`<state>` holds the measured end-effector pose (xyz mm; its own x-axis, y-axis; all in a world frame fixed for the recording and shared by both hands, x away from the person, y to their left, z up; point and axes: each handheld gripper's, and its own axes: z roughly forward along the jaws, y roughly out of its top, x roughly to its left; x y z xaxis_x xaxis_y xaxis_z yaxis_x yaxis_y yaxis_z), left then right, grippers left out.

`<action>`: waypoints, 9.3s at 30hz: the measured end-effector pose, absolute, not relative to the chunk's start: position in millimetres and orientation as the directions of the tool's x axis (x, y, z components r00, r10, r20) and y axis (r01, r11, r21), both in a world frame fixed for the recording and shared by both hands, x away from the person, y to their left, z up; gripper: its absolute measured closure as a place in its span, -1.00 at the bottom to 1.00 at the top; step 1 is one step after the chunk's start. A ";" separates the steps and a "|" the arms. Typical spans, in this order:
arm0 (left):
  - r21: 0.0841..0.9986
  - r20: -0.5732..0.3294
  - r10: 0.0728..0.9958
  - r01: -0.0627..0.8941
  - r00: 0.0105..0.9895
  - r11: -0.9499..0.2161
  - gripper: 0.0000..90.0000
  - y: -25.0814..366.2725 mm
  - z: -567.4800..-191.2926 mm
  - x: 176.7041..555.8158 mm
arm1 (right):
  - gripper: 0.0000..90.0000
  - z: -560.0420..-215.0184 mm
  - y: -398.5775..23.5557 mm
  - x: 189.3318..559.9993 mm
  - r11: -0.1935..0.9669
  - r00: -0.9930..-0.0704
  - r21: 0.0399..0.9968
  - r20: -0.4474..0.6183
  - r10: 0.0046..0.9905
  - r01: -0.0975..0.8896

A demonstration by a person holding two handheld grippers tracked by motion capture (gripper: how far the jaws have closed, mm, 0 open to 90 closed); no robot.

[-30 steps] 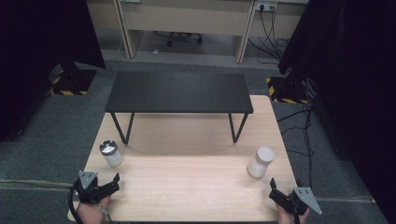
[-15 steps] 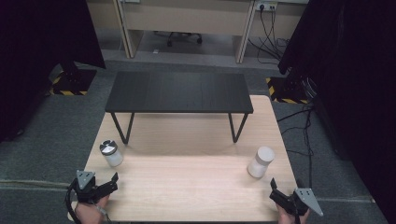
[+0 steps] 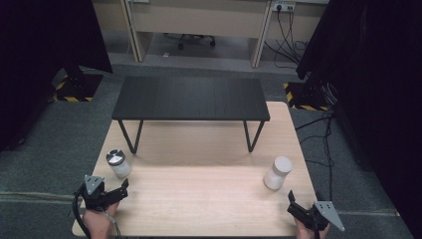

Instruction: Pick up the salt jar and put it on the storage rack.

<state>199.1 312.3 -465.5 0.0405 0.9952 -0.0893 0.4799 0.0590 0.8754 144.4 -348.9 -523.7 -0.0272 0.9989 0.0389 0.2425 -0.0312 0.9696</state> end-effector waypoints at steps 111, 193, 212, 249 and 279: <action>0.892 -0.066 0.995 0.452 0.078 0.024 -0.31 288.6 -385.3 244.0 | -0.99 -519.7 -349.8 146.9 -0.039 -0.028 0.962 0.048 0.998 0.271; 0.924 0.055 0.983 0.363 0.173 -0.116 -0.31 226.4 -260.9 353.5 | -0.99 -517.7 -347.4 148.5 -0.052 -0.011 0.958 0.057 0.998 0.283; 0.921 0.056 0.983 0.370 0.177 -0.119 -0.31 223.7 -263.7 392.2 | -0.99 -517.5 -344.7 149.3 -0.052 0.004 0.957 0.053 0.999 0.284; 0.929 -0.012 0.973 0.363 0.231 -0.075 -1.00 248.5 -269.5 390.5 | -0.99 -517.0 -342.8 149.6 -0.042 0.004 0.957 0.043 0.999 0.288; 0.938 -0.043 0.979 0.345 0.200 -0.029 -1.00 287.2 -322.2 302.4 | -0.99 -517.5 -345.8 148.3 -0.041 -0.012 0.958 0.046 0.999 0.285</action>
<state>302.4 287.2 -322.2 0.2003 0.9788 -0.0434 0.3448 -0.0289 0.9382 148.3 -345.8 -517.5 -0.0120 0.9989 0.0460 0.2853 -0.0407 0.9576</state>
